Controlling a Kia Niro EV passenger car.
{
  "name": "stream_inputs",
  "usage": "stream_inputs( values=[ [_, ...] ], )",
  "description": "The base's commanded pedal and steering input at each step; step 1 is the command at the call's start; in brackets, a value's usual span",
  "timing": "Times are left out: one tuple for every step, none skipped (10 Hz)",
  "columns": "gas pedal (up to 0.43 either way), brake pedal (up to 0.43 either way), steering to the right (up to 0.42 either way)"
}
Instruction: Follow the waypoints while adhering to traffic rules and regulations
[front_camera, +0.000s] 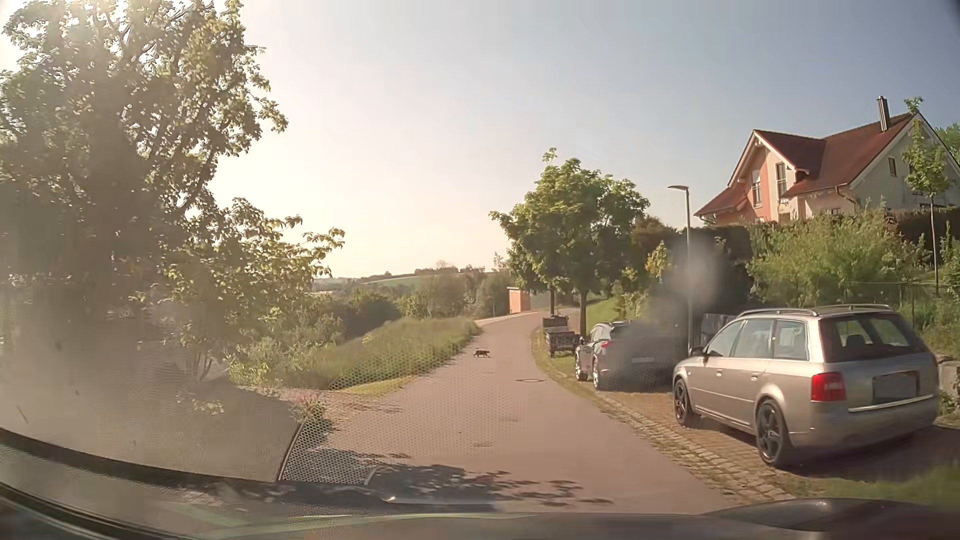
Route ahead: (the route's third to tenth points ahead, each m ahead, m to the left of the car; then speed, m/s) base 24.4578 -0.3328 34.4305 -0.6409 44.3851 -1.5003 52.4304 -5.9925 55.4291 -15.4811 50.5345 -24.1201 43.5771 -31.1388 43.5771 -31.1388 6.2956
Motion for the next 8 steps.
stream_inputs(
  values=[
    [0.0, 0.0, -0.004],
    [0.0, 0.0, -0.003],
    [0.0, 0.0, -0.003],
    [0.0, 0.0, -0.003],
    [0.0, 0.0, -0.002],
    [0.0, 0.0, -0.002],
    [0.0, 0.0, -0.002],
    [0.0, 0.0, -0.001]
  ],
)
